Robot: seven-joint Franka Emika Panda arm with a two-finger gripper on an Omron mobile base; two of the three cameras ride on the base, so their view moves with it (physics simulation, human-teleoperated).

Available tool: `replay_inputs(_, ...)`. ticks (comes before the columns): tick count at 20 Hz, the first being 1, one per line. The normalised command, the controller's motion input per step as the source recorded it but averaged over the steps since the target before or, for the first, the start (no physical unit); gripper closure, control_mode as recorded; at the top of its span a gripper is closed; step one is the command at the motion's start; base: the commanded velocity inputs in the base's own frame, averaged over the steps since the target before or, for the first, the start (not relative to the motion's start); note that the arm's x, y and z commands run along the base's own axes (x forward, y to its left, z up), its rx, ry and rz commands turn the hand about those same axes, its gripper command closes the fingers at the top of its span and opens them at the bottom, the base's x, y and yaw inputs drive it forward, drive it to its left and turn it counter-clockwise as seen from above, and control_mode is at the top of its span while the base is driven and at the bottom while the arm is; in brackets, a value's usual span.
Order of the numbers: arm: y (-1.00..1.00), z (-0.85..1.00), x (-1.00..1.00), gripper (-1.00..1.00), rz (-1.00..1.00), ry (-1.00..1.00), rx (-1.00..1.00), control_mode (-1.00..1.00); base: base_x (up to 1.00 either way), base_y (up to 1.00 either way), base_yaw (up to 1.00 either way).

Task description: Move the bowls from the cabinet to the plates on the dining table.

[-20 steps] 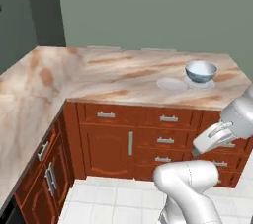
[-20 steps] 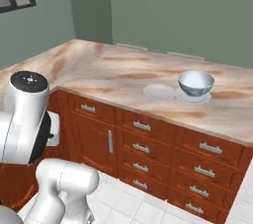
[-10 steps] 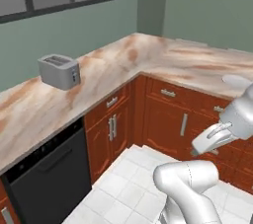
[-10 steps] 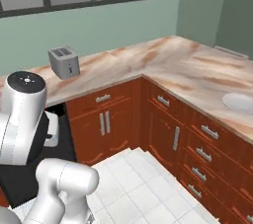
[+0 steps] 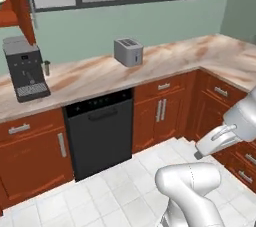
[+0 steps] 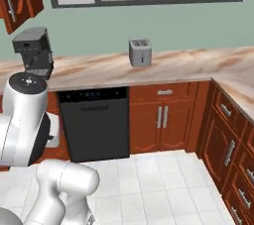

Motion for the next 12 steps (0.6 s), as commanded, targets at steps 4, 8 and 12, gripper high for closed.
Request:
replay_inputs(4,0.0,0.0,0.0,-1.0,0.0,0.0,0.0,1.0,-0.57,-0.23,0.64)
replay_inputs(8,0.0,0.0,0.0,-1.0,0.0,0.0,0.0,1.0,-0.19,-0.09,0.5)
replay_inputs(12,0.0,0.0,0.0,-1.0,0.0,0.0,0.0,1.0,0.08,0.09,0.25)
